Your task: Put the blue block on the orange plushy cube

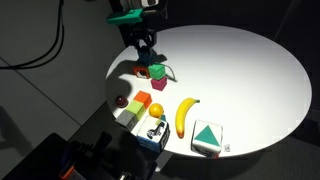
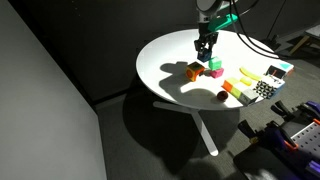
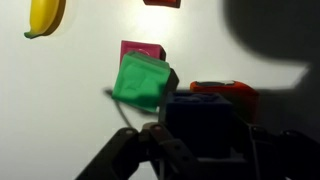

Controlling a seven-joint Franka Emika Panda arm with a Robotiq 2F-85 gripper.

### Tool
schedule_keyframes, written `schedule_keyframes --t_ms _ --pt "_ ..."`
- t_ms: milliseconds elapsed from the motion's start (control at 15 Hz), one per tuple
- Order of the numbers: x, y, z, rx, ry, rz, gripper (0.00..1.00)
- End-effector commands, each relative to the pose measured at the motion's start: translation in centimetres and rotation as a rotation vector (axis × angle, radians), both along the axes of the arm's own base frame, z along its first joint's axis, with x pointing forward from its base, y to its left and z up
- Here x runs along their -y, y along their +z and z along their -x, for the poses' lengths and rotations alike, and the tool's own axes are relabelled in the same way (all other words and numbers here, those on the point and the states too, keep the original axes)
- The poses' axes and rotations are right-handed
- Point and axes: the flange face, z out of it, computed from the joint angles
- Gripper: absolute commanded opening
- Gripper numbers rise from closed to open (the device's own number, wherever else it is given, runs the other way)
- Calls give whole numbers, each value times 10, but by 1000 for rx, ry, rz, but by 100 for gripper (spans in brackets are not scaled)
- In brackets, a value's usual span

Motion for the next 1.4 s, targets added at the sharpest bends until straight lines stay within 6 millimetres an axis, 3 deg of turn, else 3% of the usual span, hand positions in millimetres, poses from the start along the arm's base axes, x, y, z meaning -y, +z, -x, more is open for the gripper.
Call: schedule_keyframes --t_ms 0,733,1333 --pt "-11 -1 -15 -7 1 22 31" --pt "-34 -9 -21 -28 30 24 31" --pt "-39 -20 -19 -69 39 30 31"
